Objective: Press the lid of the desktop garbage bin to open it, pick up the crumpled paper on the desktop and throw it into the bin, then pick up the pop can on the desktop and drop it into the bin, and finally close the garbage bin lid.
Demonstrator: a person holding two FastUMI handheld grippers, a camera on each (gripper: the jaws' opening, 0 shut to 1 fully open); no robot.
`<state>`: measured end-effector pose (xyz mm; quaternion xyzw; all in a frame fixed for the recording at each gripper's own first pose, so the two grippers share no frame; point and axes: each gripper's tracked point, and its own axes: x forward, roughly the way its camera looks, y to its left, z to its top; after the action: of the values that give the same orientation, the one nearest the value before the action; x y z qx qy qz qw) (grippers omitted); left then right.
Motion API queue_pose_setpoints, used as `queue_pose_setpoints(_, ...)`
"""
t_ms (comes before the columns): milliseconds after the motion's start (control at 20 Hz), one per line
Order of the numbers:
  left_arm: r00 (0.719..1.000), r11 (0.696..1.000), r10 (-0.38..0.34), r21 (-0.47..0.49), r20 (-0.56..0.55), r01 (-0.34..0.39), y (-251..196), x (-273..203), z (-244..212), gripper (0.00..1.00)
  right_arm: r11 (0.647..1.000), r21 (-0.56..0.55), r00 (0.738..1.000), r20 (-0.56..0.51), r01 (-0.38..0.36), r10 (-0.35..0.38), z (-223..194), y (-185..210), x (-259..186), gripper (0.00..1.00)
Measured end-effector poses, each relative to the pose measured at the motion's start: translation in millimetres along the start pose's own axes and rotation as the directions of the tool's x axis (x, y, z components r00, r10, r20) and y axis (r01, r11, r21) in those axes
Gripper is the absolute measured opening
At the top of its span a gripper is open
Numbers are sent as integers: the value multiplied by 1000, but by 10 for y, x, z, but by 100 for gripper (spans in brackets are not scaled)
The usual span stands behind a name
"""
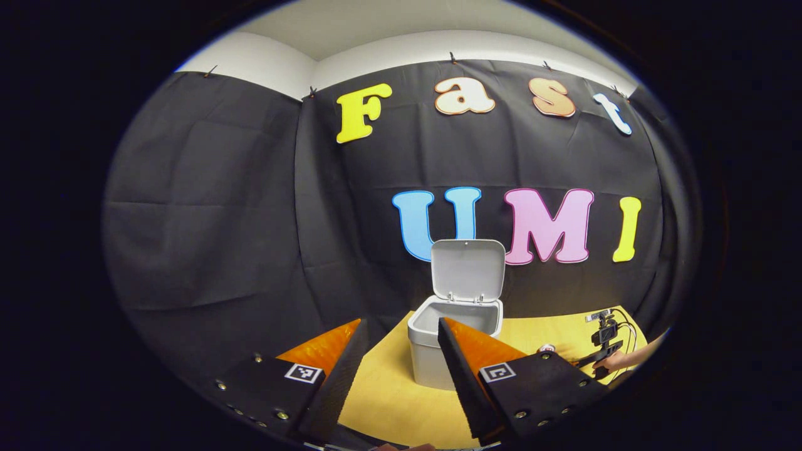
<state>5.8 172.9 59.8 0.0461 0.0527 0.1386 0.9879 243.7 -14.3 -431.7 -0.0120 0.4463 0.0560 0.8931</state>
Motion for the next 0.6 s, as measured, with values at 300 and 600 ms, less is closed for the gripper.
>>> queue_pose_setpoints(300,1000,999,-25,-38,-5,25,-58,56,-50,76,994,-56,971,217,-89,99,635,273,-796,33)
queue_pose_setpoints(600,998,996,-62,-69,5,63,-175,144,-45,77,953,-237,819,497,-190,287,1882,1052,-2034,33)
